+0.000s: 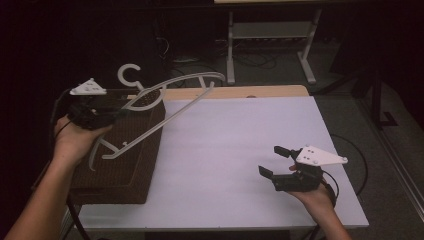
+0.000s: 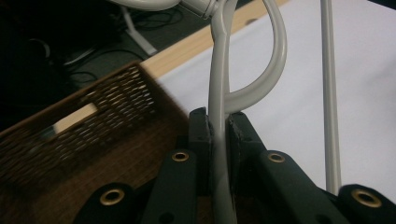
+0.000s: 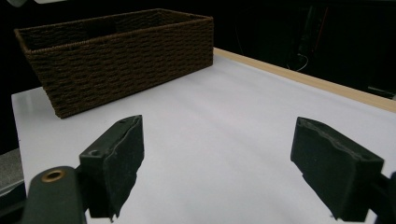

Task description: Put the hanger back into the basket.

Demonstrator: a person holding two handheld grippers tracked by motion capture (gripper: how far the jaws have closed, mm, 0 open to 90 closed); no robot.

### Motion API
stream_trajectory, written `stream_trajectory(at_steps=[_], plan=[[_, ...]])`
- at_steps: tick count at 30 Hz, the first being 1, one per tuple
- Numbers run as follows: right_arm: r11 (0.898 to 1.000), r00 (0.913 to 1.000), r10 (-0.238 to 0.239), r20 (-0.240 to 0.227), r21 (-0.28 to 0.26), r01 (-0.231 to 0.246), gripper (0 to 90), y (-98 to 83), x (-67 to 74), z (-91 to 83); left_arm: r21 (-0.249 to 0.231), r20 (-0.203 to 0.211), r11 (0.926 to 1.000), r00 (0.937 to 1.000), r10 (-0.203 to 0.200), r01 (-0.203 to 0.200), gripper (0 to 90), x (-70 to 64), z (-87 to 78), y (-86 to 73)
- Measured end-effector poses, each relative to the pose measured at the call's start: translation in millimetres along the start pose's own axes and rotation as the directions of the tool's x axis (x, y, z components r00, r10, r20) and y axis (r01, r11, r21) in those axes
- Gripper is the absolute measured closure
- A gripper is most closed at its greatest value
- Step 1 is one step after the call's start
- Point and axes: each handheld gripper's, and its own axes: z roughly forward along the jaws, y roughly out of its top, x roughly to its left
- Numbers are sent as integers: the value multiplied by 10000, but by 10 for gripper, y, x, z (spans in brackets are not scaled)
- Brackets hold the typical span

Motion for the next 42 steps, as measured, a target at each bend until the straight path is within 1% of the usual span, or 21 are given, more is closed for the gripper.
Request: stream_trajectory(at_steps=[2, 5, 6, 9, 15, 17, 22, 25, 28, 32, 35, 40, 41, 42], plan=[[10000, 10000, 3, 6, 20, -3, 166, 3, 0, 9, -41, -171, 9997, 9996, -227, 227, 821, 87, -62, -56], [10000, 10000, -16, 25, -1, 16, 166, 4, 1, 17, 36, -447, 9993, 9983, -367, 369, 821, 215, -139, -142], [10000, 10000, 3, 32, 13, -3, 165, 4, 3, 16, 11, -528, 9988, 9974, -481, 482, 821, 255, -155, -173], [10000, 10000, 19, 74, 17, -20, 166, 3, 0, 8, 155, -757, 9976, 9950, -659, 673, 821, 373, -195, -261], [10000, 9998, 54, 192, -31, -53, 166, 3, -13, -7, 483, -1252, 9959, 9897, -693, 758, 820, 549, -224, -421], [10000, 9998, 55, 210, -24, -55, 166, 0, -13, -7, 569, -1417, 9945, 9867, -794, 882, 820, 605, -221, -487], [10000, 9997, 74, 244, 3, -74, 165, -3, -11, -7, 684, -1654, 9900, 9800, -1106, 1233, 820, 752, -211, -670], [10000, 9996, 81, 263, -4, -81, 166, -4, -12, -7, 862, -1883, 9873, 9753, -1158, 1338, 820, 828, -216, -770], [10000, 9995, 47, 299, 31, -48, 166, -8, -16, -5, 1112, -2250, 9837, 9677, -1135, 1412, 820, 903, -232, -866], [10000, 9995, 27, 305, 34, -28, 166, -9, -16, -3, 1186, -2473, 9789, 9597, -1331, 1663, 820, 983, -252, -977], [10000, 9995, -13, 330, 26, 12, 166, -11, -18, 4, 1238, -2535, 9767, 9572, -1396, 1752, 820, 1021, -254, -1028], [10000, 9994, 52, 330, 72, -54, 166, -12, -6, 5, 1372, -2547, 9756, 9579, -1327, 1716, 820, 1030, -210, -1075], [10000, 9994, 54, 331, 68, -56, 166, -13, -6, 5, 1465, -2528, 9754, 9595, -1241, 1647, 820, 1031, -198, -1080], [10000, 9994, 30, 330, 59, -32, 166, -14, -8, 5, 1517, -2499, 9745, 9603, -1241, 1654, 819, 1032, -183, -1085]])
